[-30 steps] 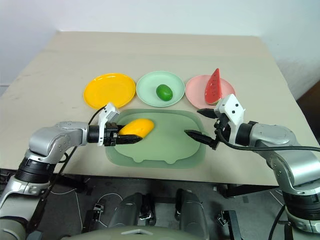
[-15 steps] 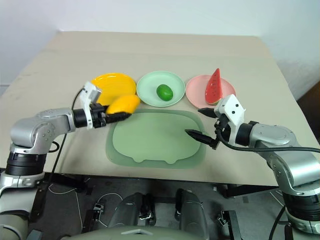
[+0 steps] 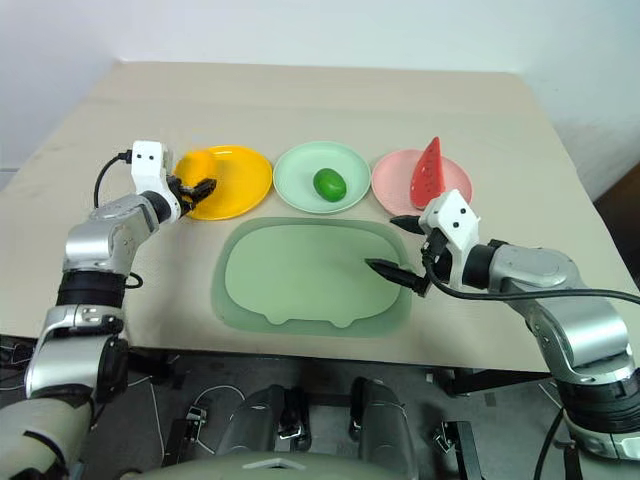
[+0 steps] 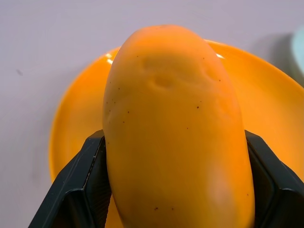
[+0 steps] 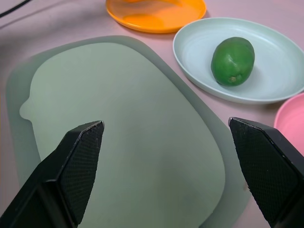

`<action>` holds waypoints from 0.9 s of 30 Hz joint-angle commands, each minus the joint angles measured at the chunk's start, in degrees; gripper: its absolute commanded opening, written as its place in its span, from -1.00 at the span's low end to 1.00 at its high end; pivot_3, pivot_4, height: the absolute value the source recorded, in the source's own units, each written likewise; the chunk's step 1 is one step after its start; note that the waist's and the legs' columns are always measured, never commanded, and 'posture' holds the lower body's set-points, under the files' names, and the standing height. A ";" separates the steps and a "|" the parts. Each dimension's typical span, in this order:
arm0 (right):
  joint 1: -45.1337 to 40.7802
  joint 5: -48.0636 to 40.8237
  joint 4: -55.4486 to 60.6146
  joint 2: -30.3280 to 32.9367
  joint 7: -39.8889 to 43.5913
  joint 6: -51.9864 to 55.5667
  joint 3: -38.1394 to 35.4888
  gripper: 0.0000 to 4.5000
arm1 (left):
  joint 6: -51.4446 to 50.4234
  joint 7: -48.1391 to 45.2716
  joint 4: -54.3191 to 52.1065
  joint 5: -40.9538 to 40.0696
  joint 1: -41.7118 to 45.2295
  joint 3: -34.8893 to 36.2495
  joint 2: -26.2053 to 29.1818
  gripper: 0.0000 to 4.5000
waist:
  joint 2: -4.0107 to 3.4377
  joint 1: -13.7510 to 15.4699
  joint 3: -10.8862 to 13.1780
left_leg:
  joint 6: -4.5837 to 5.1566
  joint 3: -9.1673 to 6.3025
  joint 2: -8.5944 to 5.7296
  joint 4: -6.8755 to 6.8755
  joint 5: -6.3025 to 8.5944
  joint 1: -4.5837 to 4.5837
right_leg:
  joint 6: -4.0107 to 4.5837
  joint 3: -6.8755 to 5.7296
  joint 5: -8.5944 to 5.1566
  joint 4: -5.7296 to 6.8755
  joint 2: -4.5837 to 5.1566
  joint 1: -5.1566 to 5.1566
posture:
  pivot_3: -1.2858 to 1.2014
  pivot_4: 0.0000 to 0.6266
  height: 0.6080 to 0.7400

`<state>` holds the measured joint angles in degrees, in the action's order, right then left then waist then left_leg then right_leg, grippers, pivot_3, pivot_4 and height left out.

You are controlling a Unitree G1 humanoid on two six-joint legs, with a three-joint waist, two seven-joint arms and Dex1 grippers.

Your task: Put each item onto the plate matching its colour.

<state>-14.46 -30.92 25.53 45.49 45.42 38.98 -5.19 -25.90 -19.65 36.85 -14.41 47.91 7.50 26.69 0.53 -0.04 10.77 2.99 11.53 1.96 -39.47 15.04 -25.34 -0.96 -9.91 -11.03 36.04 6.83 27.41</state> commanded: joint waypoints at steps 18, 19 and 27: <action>0.24 0.29 1.50 -0.08 -0.90 -1.13 -1.35 1.00 | -4.05 -11.84 -7.84 0.38 -1.74 -0.52 2.41 0.98 | 0.01 0.44 0.01 | 0.01 -0.06 0.04 -0.19 0.01 -0.04 | -0.01 -0.05 0.00 0.10 -0.02 -0.01 | 0.03 -0.52 0.33; 0.50 0.27 1.44 0.04 -0.78 -1.31 -1.66 1.00 | -4.95 -12.21 -10.19 0.63 -3.21 -0.39 3.80 0.98 | 0.01 0.37 0.01 | 0.01 -0.07 0.04 -0.20 0.01 -0.04 | -0.01 -0.05 0.00 0.10 -0.02 -0.01 | 0.03 -0.52 0.33; 1.51 -0.09 1.43 0.35 -0.21 -2.07 -3.46 1.00 | -11.36 -22.37 -28.18 -5.97 -16.91 4.21 13.33 0.98 | 0.00 -0.43 0.01 | 0.01 -0.10 0.08 -0.20 0.01 -0.04 | -0.12 -0.07 -0.09 0.12 -0.03 -0.01 | 0.03 -0.52 0.33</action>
<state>-12.86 -30.48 25.57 45.54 44.98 38.29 -6.41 -37.35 -39.23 13.33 -17.51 31.47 9.27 38.76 0.53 -0.47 10.78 2.99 11.43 2.04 -39.67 15.05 -25.38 -0.98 -9.98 -11.19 36.14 6.81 27.40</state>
